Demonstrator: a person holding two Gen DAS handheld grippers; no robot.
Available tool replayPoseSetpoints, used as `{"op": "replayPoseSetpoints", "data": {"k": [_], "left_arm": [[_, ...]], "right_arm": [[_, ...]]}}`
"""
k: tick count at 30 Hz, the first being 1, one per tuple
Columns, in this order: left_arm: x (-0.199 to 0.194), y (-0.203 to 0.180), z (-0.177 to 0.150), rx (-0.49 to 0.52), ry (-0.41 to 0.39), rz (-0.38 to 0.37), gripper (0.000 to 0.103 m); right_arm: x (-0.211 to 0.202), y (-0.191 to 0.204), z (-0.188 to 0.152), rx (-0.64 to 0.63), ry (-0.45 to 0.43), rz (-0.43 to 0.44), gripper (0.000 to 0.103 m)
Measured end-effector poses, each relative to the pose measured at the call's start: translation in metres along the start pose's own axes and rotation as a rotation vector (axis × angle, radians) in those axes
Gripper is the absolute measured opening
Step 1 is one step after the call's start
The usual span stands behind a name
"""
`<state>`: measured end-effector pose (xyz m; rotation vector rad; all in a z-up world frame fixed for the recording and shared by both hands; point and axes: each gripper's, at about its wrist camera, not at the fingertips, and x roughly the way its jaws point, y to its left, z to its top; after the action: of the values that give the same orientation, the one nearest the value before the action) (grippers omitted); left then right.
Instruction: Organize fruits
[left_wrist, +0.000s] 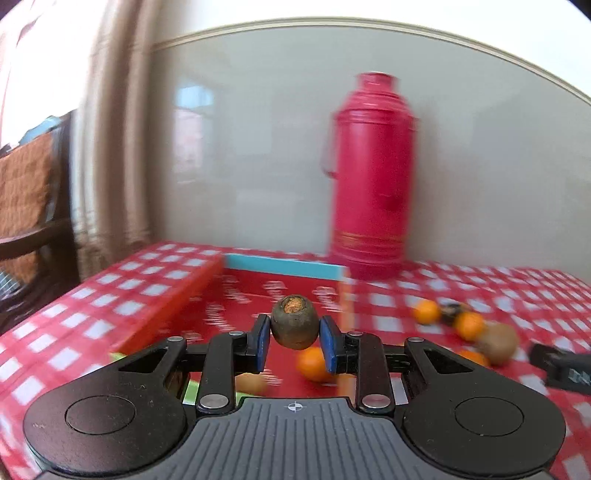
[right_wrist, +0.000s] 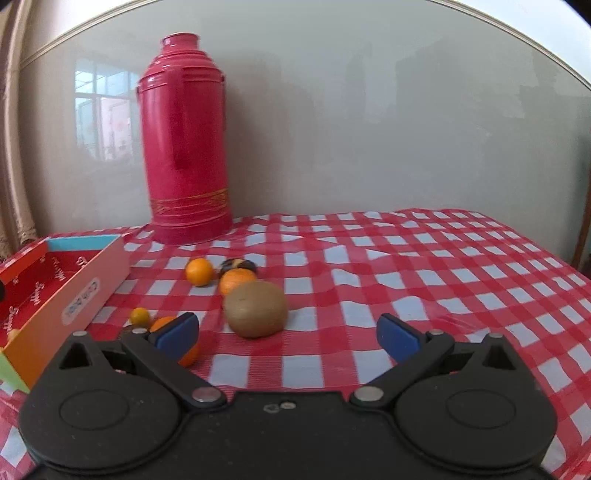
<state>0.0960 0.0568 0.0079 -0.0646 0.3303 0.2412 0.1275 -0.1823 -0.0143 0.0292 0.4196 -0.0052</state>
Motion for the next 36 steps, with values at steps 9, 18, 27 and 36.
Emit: {"op": "replayPoseSetpoints", "data": {"k": [9, 18, 27, 36], "left_arm": [[-0.003, 0.04, -0.003, -0.064, -0.055, 0.125, 0.103], [-0.009, 0.047, -0.008, -0.127, -0.065, 0.095, 0.103], [-0.001, 0.051, -0.011, -0.096, -0.018, 0.138, 0.103], [0.002, 0.053, -0.01, -0.087, 0.007, 0.136, 0.103]], "right_arm": [[-0.003, 0.019, -0.004, -0.035, 0.001, 0.099, 0.097], [0.001, 0.043, -0.006, -0.134, -0.011, 0.143, 0.092], [0.024, 0.057, -0.002, -0.111, 0.061, 0.177, 0.064], [0.043, 0.049, -0.002, -0.012, 0.158, 0.213, 0.033]]}}
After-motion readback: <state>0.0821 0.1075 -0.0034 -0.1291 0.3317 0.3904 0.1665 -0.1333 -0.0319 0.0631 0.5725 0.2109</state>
